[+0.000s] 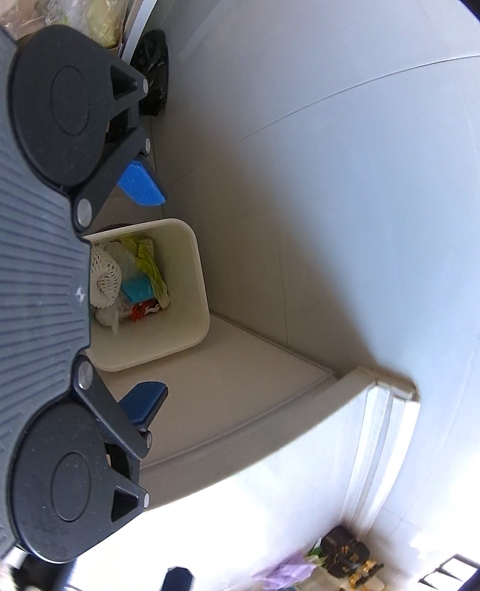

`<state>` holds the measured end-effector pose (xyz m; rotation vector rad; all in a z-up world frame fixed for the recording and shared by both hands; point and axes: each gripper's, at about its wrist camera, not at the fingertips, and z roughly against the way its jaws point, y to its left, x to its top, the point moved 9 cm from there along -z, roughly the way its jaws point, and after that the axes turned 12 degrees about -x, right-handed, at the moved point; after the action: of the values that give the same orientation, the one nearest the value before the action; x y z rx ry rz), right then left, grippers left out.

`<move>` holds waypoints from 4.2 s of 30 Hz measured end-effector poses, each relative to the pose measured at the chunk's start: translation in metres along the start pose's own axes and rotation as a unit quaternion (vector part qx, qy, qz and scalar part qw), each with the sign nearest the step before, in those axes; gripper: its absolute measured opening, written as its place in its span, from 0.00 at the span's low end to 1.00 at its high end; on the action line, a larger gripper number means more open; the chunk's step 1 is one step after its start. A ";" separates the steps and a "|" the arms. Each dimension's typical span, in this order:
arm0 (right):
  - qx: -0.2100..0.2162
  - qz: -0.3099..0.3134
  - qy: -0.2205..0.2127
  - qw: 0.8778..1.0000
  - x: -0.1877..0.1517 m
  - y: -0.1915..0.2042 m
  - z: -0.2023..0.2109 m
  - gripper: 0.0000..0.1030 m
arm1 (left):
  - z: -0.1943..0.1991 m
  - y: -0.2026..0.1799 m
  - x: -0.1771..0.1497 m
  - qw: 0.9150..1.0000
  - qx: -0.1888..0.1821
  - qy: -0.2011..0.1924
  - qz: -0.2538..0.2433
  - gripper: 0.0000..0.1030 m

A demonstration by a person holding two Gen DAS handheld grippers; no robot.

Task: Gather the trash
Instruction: 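Move both open tools back over the counter toward the clear plastic tray, then close the left tool on the clear tray while the right tool grips a clear lid, then lift the clear tray and clear lid off the counter toward the bin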

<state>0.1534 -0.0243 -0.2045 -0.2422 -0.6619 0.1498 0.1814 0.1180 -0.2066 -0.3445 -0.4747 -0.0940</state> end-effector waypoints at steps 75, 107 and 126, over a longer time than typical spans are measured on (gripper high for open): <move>-0.178 -0.504 0.056 0.843 -0.076 -0.543 -0.114 0.82 | -0.134 -0.412 0.031 0.911 -0.307 -0.079 -0.264 0.66; -0.135 -0.554 0.025 0.821 -0.086 -0.537 -0.064 0.43 | -0.146 -0.421 0.018 0.896 -0.277 -0.034 -0.346 0.76; -0.102 -0.526 0.012 0.844 -0.088 -0.485 -0.009 0.43 | -0.100 -0.382 0.037 0.919 -0.257 -0.064 -0.290 0.69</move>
<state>0.1197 -0.5110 -0.1332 -0.0555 -0.7062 -0.9904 0.1936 -0.2757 -0.1573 -0.7215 -0.6700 -0.7907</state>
